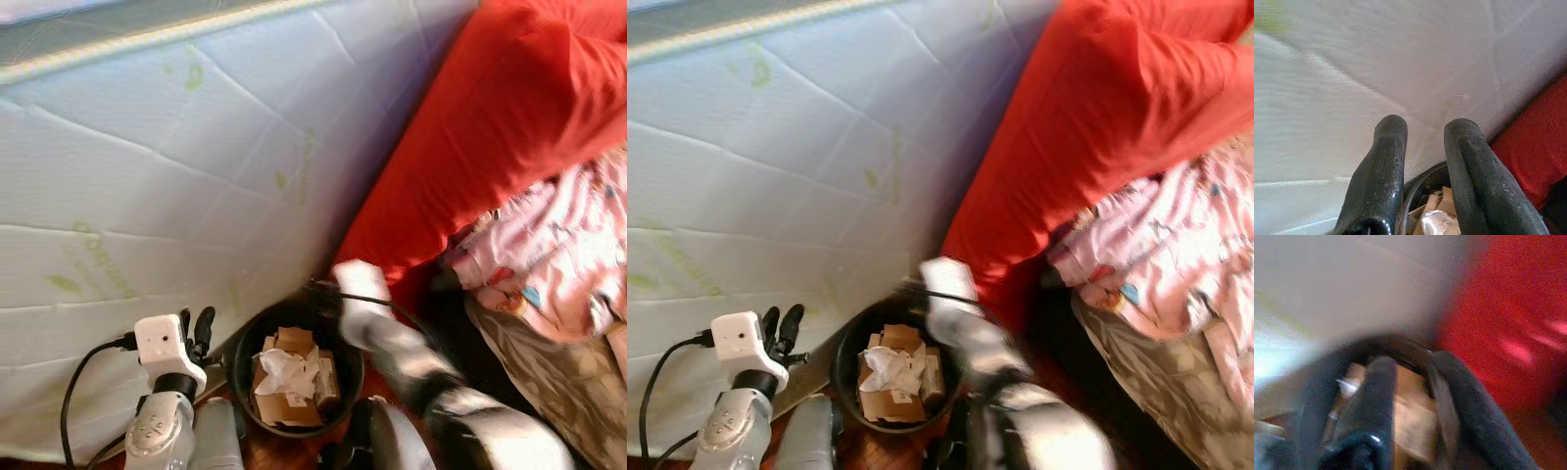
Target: Clean up the room
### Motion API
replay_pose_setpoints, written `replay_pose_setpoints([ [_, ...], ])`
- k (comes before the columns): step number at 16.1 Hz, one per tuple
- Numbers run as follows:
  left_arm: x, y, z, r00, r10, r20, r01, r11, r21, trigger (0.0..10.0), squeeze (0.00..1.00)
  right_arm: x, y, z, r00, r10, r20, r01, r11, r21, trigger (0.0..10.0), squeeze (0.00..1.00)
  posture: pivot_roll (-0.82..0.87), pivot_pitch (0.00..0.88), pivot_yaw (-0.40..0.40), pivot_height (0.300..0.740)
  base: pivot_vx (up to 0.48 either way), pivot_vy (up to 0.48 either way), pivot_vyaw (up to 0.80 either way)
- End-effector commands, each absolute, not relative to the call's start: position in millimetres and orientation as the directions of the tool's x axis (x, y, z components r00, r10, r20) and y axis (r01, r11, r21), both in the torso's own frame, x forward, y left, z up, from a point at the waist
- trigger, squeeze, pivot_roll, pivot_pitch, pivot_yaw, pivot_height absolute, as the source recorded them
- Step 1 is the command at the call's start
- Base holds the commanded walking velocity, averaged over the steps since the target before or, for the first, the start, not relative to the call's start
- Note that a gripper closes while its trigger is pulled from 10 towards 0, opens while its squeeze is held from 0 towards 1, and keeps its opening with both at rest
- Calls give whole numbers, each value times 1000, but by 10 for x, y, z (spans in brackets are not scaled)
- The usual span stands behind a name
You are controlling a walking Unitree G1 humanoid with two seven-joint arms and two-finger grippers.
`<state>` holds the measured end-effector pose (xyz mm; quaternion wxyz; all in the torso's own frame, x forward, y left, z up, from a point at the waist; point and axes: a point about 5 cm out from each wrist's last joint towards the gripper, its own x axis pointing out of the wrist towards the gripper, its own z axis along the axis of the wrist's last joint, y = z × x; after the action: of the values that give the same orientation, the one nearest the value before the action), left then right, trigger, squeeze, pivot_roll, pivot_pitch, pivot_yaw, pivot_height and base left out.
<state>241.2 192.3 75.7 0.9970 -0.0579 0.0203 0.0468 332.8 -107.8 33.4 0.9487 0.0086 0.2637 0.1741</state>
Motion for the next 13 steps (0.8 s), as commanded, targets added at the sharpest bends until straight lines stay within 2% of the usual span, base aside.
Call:
replay_pose_setpoints([
  [1, 2365, 1962, 682, 993, 99, -72, -107, 987, -120, 10000, 0, 3256, -1362, 235, 807, 287, -517, -265, 957, 118, 10000, 0, 277, 136, -130, 672, 0, 0, 0],
  [3, 2360, 1994, 591, 990, 100, -100, -111, 987, -119, 10000, 0, 2941, -1652, -88, 768, 199, -609, -192, 978, 78, 10000, 0, 274, 119, -121, 692, 0, 0, 0],
  [4, 2364, 2009, 565, 989, 99, -108, -112, 987, -118, 10000, 0, 2881, -1682, -143, 761, 181, -623, -170, 982, 77, 10000, 0, 271, 112, -117, 692, 0, 0, 0],
  [8, 2357, 2096, 393, 981, 108, -164, -127, 986, -111, 10000, 0, 2582, -1700, -395, 706, 144, -693, -155, 987, 47, 10000, 0, 278, 76, -105, 692, 0, 0, 0],
  [13, 2311, 2258, 55, 947, 129, -294, -165, 981, -101, 10000, 0, 2403, -1634, -534, 667, 130, -734, -140, 989, 49, 10000, 0, 292, 0, -96, 692, 0, 0, 0],
])
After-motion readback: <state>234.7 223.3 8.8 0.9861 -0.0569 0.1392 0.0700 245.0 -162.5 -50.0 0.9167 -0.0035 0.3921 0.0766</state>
